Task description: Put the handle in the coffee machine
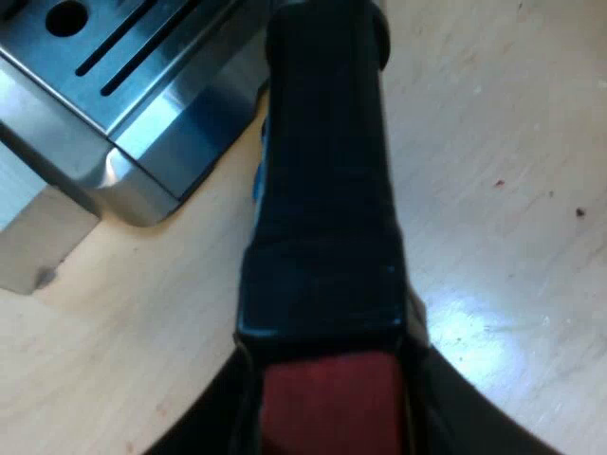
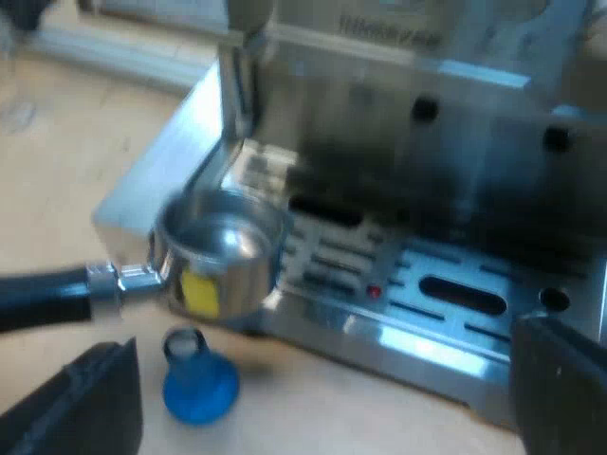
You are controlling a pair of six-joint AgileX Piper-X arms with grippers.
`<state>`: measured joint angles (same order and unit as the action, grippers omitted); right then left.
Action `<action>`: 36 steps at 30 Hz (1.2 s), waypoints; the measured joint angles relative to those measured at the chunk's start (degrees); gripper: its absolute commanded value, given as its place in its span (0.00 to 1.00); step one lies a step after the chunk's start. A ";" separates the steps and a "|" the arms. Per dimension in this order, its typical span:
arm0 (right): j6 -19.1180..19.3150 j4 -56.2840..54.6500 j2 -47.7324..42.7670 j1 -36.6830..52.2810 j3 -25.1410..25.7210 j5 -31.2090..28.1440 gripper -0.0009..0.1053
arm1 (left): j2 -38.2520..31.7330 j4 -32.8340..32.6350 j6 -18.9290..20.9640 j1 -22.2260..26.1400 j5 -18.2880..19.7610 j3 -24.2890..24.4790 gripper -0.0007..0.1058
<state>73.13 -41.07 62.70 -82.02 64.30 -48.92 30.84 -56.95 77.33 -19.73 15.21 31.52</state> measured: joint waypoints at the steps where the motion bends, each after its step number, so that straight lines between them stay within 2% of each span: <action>1: -0.69 0.93 0.57 -1.66 0.00 -2.48 0.74 | 0.00 0.02 -0.47 0.40 0.00 0.00 0.01; 6: -1.20 5.56 5.66 -7.27 0.00 -8.10 0.74 | 0.00 0.02 -3.31 1.59 0.00 0.00 0.01; 13: -1.62 11.51 13.27 -9.53 0.00 -16.44 0.74 | 0.00 1.21 -5.56 3.56 0.61 0.00 0.01; 21: -1.62 13.86 17.87 -9.53 0.00 -17.25 0.74 | 0.00 3.73 -6.60 3.80 2.53 0.00 0.01; 22: -1.62 13.86 18.10 -9.53 0.00 -17.37 0.74 | 0.00 8.57 -7.40 3.80 3.14 -0.96 0.01; 23: -1.62 14.03 18.49 -9.53 0.00 -17.48 0.74 | 0.00 9.42 -7.40 3.80 3.14 -1.36 0.01; 29: -1.62 18.93 19.64 -9.53 -1.35 -19.36 0.74 | 0.00 9.62 -12.77 3.80 3.14 -2.19 0.01; 36: -1.62 24.39 19.69 -9.53 -4.84 -20.24 0.74 | 0.16 10.94 -14.02 4.69 3.14 -2.53 0.01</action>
<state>71.51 -16.68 82.39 -91.55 59.46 -69.16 31.01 -46.01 63.31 -15.04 18.35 28.99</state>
